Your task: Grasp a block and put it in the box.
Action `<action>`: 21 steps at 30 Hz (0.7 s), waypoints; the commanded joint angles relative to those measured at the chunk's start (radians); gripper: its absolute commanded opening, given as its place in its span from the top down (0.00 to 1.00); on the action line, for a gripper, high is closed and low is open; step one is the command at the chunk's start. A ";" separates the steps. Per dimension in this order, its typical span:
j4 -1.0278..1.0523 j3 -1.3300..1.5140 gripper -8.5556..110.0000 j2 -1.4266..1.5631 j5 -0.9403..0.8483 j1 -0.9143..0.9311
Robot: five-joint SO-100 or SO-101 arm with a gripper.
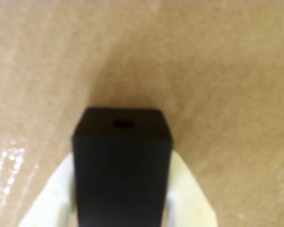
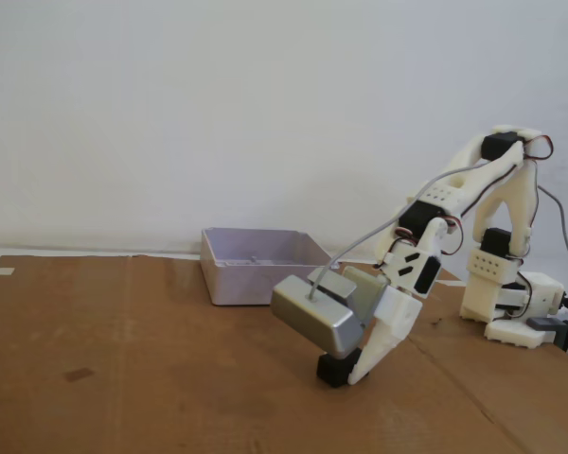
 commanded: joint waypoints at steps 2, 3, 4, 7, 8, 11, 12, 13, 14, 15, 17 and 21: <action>0.011 0.002 0.93 0.012 0.006 0.003; 0.011 0.002 0.93 0.012 0.006 0.003; 0.011 0.002 0.93 0.012 0.006 0.003; 0.011 0.002 0.93 0.017 0.006 0.003; 0.011 0.002 0.93 0.020 0.006 0.003; 0.011 -0.006 0.93 0.028 0.006 0.005; 0.011 -0.012 0.93 0.028 0.005 0.005; 0.011 -0.014 0.93 0.029 0.003 0.008; 0.009 -0.015 0.93 0.031 0.002 0.014; 0.008 -0.017 0.93 0.034 0.000 0.017; 0.011 -0.023 0.93 0.054 -0.002 0.018; 0.011 -0.023 0.93 0.094 -0.003 0.029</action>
